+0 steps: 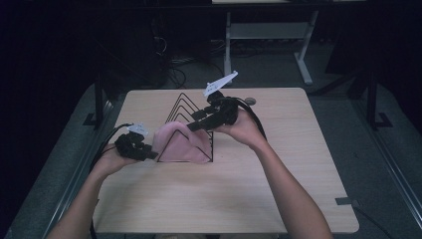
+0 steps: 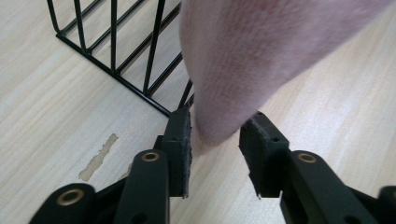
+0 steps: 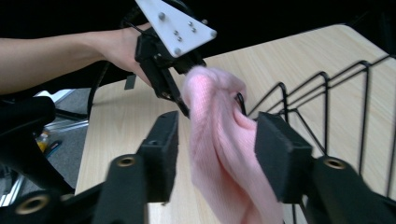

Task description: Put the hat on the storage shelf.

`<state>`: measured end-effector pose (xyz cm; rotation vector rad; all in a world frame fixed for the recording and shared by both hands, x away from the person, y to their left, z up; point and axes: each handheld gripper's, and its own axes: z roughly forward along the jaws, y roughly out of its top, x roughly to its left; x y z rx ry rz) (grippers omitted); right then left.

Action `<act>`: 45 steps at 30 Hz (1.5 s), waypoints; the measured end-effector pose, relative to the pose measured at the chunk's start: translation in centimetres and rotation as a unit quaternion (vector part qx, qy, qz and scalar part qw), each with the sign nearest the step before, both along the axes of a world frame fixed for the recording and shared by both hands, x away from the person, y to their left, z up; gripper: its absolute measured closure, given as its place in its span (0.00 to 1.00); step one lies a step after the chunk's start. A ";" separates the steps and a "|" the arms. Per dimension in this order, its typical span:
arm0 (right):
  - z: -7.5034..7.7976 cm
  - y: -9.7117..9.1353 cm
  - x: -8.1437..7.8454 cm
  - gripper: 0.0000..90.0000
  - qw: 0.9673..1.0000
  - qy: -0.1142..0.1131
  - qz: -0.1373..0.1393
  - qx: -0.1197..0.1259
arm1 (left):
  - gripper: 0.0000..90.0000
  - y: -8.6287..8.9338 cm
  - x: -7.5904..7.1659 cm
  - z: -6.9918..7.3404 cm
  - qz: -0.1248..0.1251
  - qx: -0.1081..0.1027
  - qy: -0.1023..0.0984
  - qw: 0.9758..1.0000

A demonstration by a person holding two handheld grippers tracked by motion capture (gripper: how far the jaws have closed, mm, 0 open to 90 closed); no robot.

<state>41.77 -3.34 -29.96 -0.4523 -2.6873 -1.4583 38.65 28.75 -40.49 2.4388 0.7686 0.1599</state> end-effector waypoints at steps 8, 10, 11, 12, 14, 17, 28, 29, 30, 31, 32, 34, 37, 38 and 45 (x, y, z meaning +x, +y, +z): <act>0.2 -3.3 -0.6 0.44 0.999 -0.011 -0.039 0.003 | 0.57 0.6 -0.5 0.4 0.014 -0.003 -0.006 1.000; 0.1 -4.1 -0.7 0.41 0.999 -0.010 -0.050 0.002 | 0.54 0.9 -0.6 0.3 0.018 -0.007 -0.004 1.000; 0.1 -4.5 -0.9 0.41 0.998 -0.009 -0.057 0.003 | 0.54 1.0 -0.7 0.4 0.019 -0.005 -0.005 1.000; 0.0 -5.0 -0.9 0.41 0.998 -0.011 -0.061 0.003 | 0.53 1.1 -0.8 0.3 0.022 -0.008 -0.005 1.000; -0.2 -5.9 -1.1 0.39 0.997 -0.012 -0.071 0.003 | 0.52 1.3 -1.0 0.3 0.023 -0.008 -0.005 1.000; -0.5 -7.0 -1.2 0.35 0.996 -0.007 -0.085 -0.001 | 0.51 1.6 -1.2 0.1 0.029 -0.012 -0.005 1.000; -2.0 -11.3 -2.2 0.32 0.991 -0.003 -0.132 -0.019 | 0.48 1.6 -1.9 0.3 0.028 -0.010 -0.007 1.000; -2.2 -11.7 -2.3 0.32 0.990 -0.001 -0.137 -0.019 | 0.48 1.6 -2.0 0.3 0.029 -0.010 -0.008 0.999; -2.4 -12.2 -2.4 0.32 0.990 0.001 -0.142 -0.020 | 0.47 1.5 -2.0 0.4 0.030 -0.009 -0.008 0.999; -2.5 -12.4 -2.5 0.32 0.989 0.001 -0.146 -0.020 | 0.47 1.5 -2.1 0.3 0.030 -0.011 -0.009 0.999; -2.6 -12.7 -2.6 0.32 0.989 0.001 -0.148 -0.021 | 0.47 1.5 -2.3 0.3 0.033 -0.014 -0.009 0.999; -3.2 -13.9 -3.0 0.32 0.987 0.003 -0.158 -0.023 | 0.46 1.6 -2.4 0.3 0.032 -0.013 -0.008 0.999; -3.8 -15.1 -3.4 0.31 0.985 0.007 -0.169 -0.026 | 0.45 1.8 -2.7 0.1 0.034 -0.014 -0.006 0.999; -4.1 -15.5 -3.6 0.31 0.984 0.010 -0.175 -0.025 | 0.45 1.9 -2.8 0.0 0.037 -0.017 -0.007 0.999; -6.4 -18.8 -5.3 0.29 0.977 0.025 -0.208 -0.022 | 0.42 2.4 -3.3 -0.3 0.049 -0.023 -0.007 0.999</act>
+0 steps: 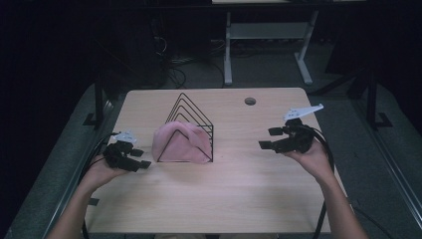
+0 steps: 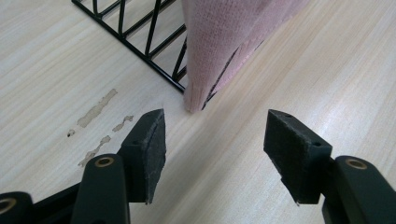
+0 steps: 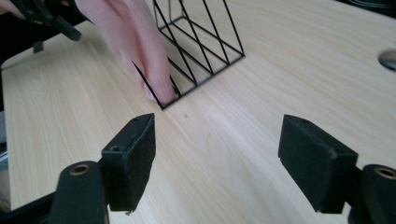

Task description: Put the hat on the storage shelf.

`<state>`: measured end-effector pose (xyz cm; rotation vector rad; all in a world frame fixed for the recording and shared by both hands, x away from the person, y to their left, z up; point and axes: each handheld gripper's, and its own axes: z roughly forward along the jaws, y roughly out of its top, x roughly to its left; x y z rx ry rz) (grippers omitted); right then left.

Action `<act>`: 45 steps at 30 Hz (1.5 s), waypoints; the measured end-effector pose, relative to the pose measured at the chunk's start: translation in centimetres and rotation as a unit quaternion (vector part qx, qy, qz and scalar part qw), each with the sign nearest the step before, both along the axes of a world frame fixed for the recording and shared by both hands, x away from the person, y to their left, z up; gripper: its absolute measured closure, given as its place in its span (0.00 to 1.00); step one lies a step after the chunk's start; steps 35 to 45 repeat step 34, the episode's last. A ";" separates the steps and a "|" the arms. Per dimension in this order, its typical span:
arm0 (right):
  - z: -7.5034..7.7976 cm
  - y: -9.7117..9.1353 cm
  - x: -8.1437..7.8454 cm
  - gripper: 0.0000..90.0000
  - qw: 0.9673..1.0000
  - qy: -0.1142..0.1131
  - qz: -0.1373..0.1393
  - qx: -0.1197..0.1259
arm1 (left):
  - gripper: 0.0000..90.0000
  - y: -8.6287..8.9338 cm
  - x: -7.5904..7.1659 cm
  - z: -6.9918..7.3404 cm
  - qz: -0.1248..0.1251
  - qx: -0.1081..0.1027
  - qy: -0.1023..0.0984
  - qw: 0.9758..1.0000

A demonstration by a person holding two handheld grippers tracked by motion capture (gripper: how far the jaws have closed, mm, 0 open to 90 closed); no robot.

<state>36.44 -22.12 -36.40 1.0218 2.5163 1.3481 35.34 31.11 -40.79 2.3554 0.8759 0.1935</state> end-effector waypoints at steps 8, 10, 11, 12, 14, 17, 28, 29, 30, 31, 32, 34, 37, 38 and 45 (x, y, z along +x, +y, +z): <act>-2.9 -3.2 -2.5 0.29 0.999 0.013 -0.039 0.005 | 0.40 -0.1 -0.6 -0.1 0.002 -0.010 -0.004 1.000; -3.4 -3.7 -3.0 0.29 0.999 0.014 -0.042 0.008 | 0.40 -0.2 -0.8 -0.2 0.001 -0.010 -0.004 1.000; -3.4 -3.7 -3.0 0.29 0.999 0.014 -0.042 0.008 | 0.39 -0.2 -0.8 -0.2 0.001 -0.010 -0.004 1.000; -4.0 -4.1 -3.6 0.29 0.999 0.015 -0.047 0.008 | 0.39 -0.3 -1.0 -0.3 0.001 -0.011 -0.007 1.000; -4.6 -4.5 -4.0 0.29 0.998 0.018 -0.051 0.010 | 0.39 -0.3 -1.2 -0.4 0.006 -0.013 -0.008 1.000; -5.4 -5.1 -4.5 0.29 0.998 0.019 -0.059 0.014 | 0.38 -0.1 -1.4 -0.6 0.010 -0.011 -0.008 1.000; -7.3 -7.0 -6.7 0.28 0.996 0.029 -0.087 0.010 | 0.35 0.4 -3.2 -1.4 0.034 -0.019 -0.020 0.999; -7.3 -7.1 -6.9 0.28 0.996 0.026 -0.088 0.010 | 0.35 0.5 -3.4 -1.4 0.036 -0.021 -0.021 0.999; -7.3 -7.1 -6.9 0.28 0.996 0.026 -0.088 0.010 | 0.35 0.5 -3.4 -1.4 0.036 -0.021 -0.021 0.999; -7.3 -7.1 -7.2 0.27 0.996 0.025 -0.089 0.011 | 0.35 0.7 -3.7 -1.4 0.037 -0.023 -0.022 0.999; -7.2 -7.1 -7.7 0.27 0.996 0.019 -0.090 0.016 | 0.35 0.8 -4.1 -1.6 0.044 -0.027 -0.025 0.998; -7.2 -7.1 -8.0 0.27 0.996 0.018 -0.091 0.017 | 0.35 0.9 -4.3 -1.6 0.047 -0.028 -0.027 0.998; -7.2 -7.1 -8.0 0.27 0.996 0.018 -0.091 0.017 | 0.35 0.9 -4.3 -1.6 0.047 -0.028 -0.027 0.998; -7.2 -7.1 -8.0 0.27 0.996 0.018 -0.091 0.017 | 0.35 0.9 -4.3 -1.6 0.047 -0.028 -0.027 0.998; -7.2 -7.1 -8.0 0.27 0.996 0.018 -0.091 0.017 | 0.35 0.9 -4.3 -1.6 0.047 -0.028 -0.027 0.998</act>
